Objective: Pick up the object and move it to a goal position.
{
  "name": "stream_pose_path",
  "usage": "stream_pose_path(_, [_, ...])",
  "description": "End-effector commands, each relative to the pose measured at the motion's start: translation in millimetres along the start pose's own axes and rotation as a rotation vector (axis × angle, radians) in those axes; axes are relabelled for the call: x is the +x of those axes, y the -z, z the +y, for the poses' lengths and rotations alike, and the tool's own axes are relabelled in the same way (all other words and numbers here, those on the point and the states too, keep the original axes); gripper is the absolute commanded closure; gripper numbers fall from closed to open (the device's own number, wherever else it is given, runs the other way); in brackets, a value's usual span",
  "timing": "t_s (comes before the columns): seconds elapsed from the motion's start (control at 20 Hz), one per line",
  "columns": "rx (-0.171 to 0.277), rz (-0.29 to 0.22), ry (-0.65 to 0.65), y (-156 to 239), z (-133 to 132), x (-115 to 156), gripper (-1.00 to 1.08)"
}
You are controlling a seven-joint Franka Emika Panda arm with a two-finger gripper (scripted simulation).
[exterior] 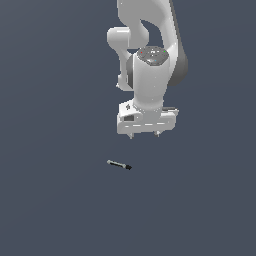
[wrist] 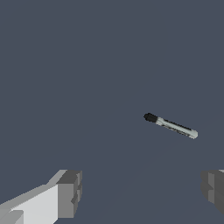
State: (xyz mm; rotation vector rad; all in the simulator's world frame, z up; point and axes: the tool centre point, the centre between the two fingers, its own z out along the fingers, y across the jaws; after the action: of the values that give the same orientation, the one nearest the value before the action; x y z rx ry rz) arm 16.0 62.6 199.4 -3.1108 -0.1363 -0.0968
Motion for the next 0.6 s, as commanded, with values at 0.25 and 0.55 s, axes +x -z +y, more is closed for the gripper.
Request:
stream_pose_path(0.25, [-0.002,-0.002,0.035,-4,3,1,-0.92])
stream_pose_path(0.55, [-0.007,-0.007,0.111,-12,10,4,-0.92])
